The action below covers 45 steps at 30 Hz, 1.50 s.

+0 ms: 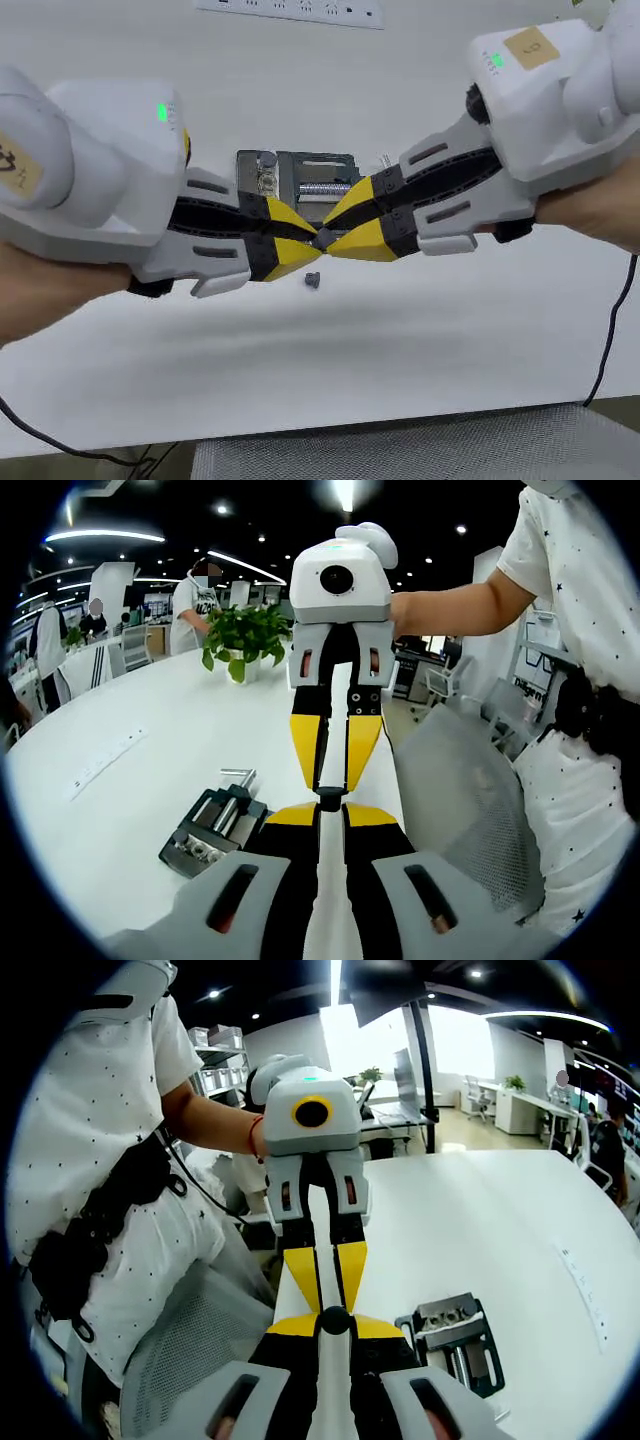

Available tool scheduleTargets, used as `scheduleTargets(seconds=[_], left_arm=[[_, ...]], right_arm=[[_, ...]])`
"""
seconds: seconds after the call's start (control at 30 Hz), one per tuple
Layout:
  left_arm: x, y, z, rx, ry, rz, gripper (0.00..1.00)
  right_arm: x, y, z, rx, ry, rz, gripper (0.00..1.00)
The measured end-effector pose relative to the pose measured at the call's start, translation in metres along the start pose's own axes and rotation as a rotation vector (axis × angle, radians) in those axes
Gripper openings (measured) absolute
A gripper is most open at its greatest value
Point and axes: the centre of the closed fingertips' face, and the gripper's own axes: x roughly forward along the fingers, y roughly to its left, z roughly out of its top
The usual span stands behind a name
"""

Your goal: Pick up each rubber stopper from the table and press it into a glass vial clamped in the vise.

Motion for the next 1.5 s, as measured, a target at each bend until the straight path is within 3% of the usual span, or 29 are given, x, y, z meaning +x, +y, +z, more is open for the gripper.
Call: scheduleTargets(seconds=[0.17,0.4,0.6,0.83,1.17,1.5], left_arm=[[-0.007,0.003,-0.002,-0.014,-0.022,0.029,0.12],[-0.022,0.016,-0.013,-0.039,-0.044,0.109,0.24],[-0.035,0.03,-0.026,-0.048,-0.045,0.179,0.31],[-0.046,0.047,-0.038,-0.033,-0.045,0.254,0.47],[-0.052,0.063,-0.052,-0.007,-0.036,0.294,0.66],[-0.049,0.068,-0.061,0.023,-0.041,0.29,0.8]], right_arm=[[0.0,-0.004,0.005,-0.001,0.012,0.002,0.05],[-0.001,-0.02,0.014,0.013,0.026,-0.042,0.05],[0.006,-0.04,0.017,0.019,0.078,-0.088,0.06],[0.018,-0.061,0.019,0.03,0.143,-0.137,0.06],[0.036,-0.103,0.005,0.052,0.25,-0.203,0.06],[0.054,-0.126,-0.016,0.052,0.34,-0.214,0.06]])
